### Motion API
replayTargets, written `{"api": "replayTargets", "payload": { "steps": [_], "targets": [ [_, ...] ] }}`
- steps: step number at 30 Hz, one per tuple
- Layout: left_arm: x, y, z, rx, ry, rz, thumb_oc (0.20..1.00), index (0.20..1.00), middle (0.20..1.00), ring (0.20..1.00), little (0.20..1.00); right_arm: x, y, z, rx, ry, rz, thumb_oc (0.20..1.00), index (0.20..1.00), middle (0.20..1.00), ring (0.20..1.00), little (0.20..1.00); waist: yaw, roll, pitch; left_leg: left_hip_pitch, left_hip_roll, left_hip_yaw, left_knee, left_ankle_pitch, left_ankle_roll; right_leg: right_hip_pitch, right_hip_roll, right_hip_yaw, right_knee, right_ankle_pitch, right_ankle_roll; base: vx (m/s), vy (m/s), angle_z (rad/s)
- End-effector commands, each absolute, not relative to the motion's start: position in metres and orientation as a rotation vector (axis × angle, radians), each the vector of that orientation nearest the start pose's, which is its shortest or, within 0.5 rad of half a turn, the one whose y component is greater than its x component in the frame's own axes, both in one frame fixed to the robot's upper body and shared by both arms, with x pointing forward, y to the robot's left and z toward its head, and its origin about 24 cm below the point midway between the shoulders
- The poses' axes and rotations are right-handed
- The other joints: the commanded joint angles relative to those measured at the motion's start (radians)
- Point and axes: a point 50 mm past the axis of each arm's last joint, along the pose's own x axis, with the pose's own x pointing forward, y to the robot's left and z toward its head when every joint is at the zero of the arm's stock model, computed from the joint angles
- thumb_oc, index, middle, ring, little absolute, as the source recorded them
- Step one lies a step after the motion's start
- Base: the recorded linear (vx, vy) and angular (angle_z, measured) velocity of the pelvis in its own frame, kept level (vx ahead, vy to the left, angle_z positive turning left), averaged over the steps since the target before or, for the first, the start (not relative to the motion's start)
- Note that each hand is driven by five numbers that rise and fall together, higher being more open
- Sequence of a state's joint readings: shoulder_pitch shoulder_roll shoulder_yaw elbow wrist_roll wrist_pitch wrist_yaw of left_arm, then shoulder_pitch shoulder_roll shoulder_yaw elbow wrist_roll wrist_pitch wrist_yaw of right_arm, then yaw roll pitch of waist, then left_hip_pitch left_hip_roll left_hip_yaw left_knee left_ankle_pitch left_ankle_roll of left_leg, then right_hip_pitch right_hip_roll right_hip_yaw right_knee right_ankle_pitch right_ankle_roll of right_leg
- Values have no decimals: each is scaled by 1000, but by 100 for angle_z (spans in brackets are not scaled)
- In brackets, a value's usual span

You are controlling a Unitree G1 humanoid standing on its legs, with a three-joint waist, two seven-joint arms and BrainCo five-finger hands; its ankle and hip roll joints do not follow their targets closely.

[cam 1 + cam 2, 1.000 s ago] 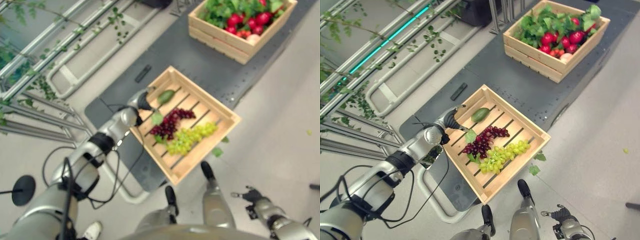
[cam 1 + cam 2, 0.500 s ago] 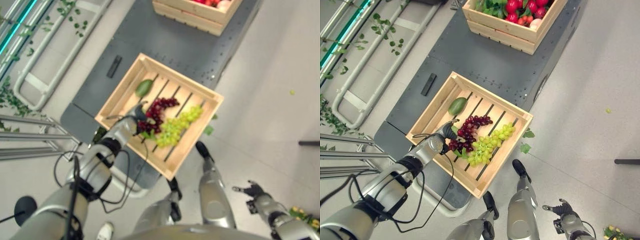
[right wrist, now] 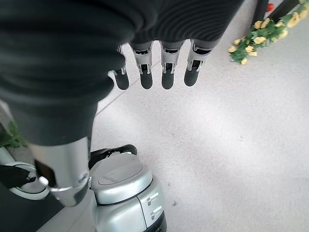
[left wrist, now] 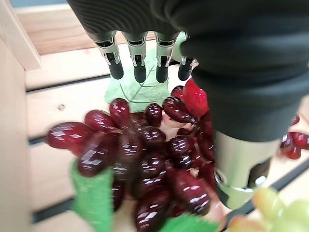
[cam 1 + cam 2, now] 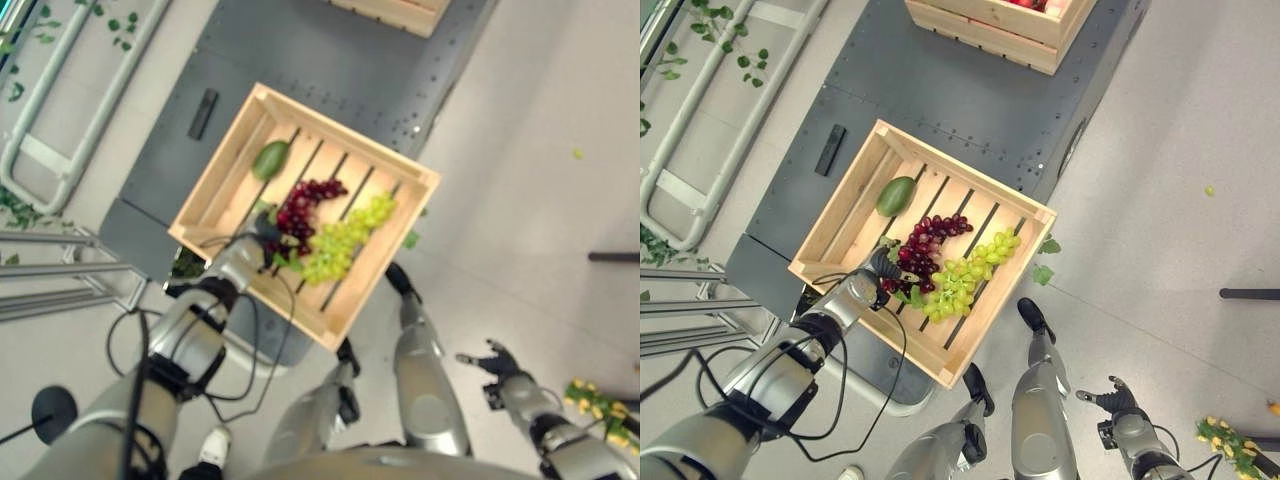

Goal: Pick up the fruits from the basket on one side to the basket on the other side

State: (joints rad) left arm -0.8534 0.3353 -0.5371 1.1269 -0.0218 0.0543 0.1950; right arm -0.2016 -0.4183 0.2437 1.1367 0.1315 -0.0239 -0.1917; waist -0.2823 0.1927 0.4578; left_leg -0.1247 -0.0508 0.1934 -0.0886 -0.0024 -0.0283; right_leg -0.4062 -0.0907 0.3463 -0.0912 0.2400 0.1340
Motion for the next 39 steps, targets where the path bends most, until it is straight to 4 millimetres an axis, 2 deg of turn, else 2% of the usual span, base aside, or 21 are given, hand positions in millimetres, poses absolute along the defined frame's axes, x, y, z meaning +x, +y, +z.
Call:
{"api": "replayTargets", "payload": {
  "steps": [1, 7, 12, 24, 32, 33, 34, 35, 39],
  "targets": [
    [380, 214, 58, 687, 333, 157, 1000, 1000, 1000, 1000, 1000, 179, -290, -108, -516, 905, -268, 1000, 1000, 1000, 1000, 1000, -10, -25, -16, -144, 12, -32, 58, 23, -24, 20, 18, -14, 22, -122, 42, -5, -20, -9],
    [377, 224, 55, 561, 359, 210, 1000, 1000, 1000, 1000, 1000, 186, -284, -107, -516, 880, -259, 1000, 1000, 1000, 1000, 1000, -12, -38, -2, -160, 19, -26, 52, 26, -27, -4, 26, -8, 24, -123, 42, 8, -12, -7],
    [378, 226, 58, 547, 360, 223, 1000, 1000, 1000, 1000, 1000, 191, -277, -107, -521, 863, -238, 1000, 1000, 1000, 1000, 1000, -15, -46, 7, -172, 22, -19, 51, 28, -29, -18, 32, -2, 26, -120, 40, 6, -11, -8],
    [397, 219, 98, 591, 251, 269, 1000, 1000, 1000, 1000, 1000, 207, -265, -97, -518, 751, -213, 1000, 1000, 1000, 1000, 1000, -29, -57, 37, -218, 21, -4, 54, 34, -34, -72, 41, 12, 32, -105, 42, 1, 0, 0],
    [402, 214, 107, 651, 225, 298, 1000, 1000, 1000, 1000, 1000, 210, -258, -93, -484, 693, -222, 1000, 1000, 1000, 1000, 1000, -41, -61, 48, -246, 20, 8, 64, 33, -34, -102, 45, 25, 35, -98, 41, 5, 5, -6],
    [403, 211, 109, 673, 211, 304, 570, 570, 570, 570, 570, 210, -258, -92, -479, 682, -233, 1000, 1000, 1000, 1000, 1000, -44, -62, 50, -253, 20, 9, 66, 33, -35, -109, 46, 29, 36, -96, 42, 0, 0, 0],
    [403, 211, 109, 673, 211, 304, 335, 335, 335, 335, 335, 210, -258, -92, -479, 682, -233, 1000, 1000, 1000, 1000, 1000, -44, -62, 50, -253, 20, 9, 66, 33, -35, -109, 46, 29, 36, -96, 42, 0, 0, 0],
    [403, 209, 111, 692, 198, 302, 200, 200, 200, 200, 200, 210, -257, -92, -475, 677, -239, 1000, 1000, 1000, 1000, 1000, -45, -63, 53, -259, 20, 12, 67, 34, -35, -114, 47, 29, 36, -95, 41, 0, 0, 0],
    [402, 206, 108, 691, 188, 302, 200, 200, 200, 200, 200, 206, -257, -95, -470, 684, -251, 1000, 1000, 1000, 1000, 1000, -42, -66, 50, -262, 22, 12, 70, 34, -38, -115, 49, 27, 36, -94, 40, -2, -9, -1]
  ]
}}
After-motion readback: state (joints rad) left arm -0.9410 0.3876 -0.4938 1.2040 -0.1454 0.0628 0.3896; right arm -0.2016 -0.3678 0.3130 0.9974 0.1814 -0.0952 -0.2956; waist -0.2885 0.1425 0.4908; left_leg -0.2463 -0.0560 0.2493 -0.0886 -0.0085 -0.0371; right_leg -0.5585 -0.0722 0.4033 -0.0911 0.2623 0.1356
